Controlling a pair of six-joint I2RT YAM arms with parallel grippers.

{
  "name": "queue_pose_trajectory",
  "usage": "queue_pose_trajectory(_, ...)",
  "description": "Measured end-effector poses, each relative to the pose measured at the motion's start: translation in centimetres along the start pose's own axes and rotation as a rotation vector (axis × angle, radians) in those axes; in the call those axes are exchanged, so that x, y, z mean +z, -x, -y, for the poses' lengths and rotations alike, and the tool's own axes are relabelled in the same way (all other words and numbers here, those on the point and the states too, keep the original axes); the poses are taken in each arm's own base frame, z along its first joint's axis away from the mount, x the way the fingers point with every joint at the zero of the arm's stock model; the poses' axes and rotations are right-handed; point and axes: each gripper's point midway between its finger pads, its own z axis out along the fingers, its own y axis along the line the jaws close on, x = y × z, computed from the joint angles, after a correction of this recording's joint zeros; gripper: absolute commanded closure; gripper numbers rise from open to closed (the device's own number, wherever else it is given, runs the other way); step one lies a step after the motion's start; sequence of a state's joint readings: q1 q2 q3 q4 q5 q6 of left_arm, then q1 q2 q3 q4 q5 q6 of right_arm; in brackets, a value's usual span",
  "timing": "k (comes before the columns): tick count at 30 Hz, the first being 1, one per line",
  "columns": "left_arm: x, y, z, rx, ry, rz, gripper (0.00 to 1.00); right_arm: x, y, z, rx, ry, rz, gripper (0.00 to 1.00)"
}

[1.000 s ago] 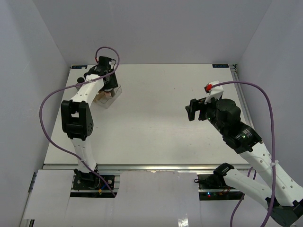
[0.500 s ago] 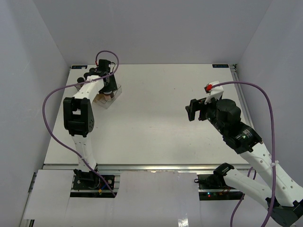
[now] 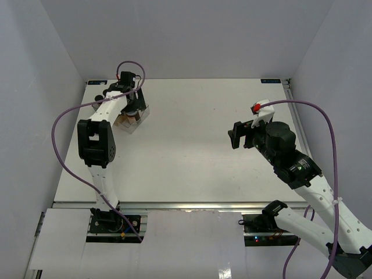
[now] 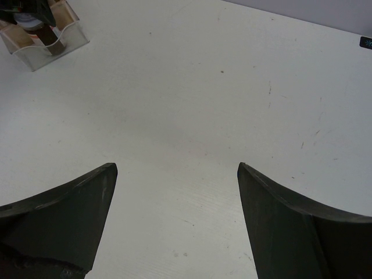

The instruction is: Organize the condiment bottles

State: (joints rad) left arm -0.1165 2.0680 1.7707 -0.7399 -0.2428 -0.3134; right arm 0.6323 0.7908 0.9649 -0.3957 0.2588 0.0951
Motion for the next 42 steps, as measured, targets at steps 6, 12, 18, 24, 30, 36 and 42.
queue_pose_trajectory(6,-4.1,2.6,0.1,-0.029,-0.034,0.054,0.02,0.3,-0.6,-0.1,0.011,-0.004,-0.044,0.10)
queue_pose_trajectory(12,-14.0,2.7,4.4,-0.020,-0.334,0.167,0.02,0.1,-1.4,-0.3,0.074,-0.015,-0.104,0.10)
queue_pose_trajectory(18,-27.5,-4.7,15.1,0.205,-0.789,0.278,0.02,0.3,-2.6,-0.6,0.139,-0.040,-0.215,0.10)
queue_pose_trajectory(24,-30.1,-12.5,14.2,0.223,-0.936,0.252,0.02,-1.3,-3.5,-1.1,0.168,-0.001,-0.229,0.10)
queue_pose_trajectory(30,-33.3,-13.7,10.8,0.155,-1.003,0.348,0.02,-3.7,-2.3,-2.0,0.197,0.092,-0.136,0.10)
queue_pose_trajectory(36,-36.4,-12.9,9.4,0.131,-1.055,0.439,0.02,-3.7,-1.0,-2.8,0.217,0.135,-0.089,0.10)
queue_pose_trajectory(42,-36.2,-13.3,9.3,0.131,-1.051,0.432,0.02,-3.4,-1.0,-3.0,0.232,0.142,-0.088,0.10)
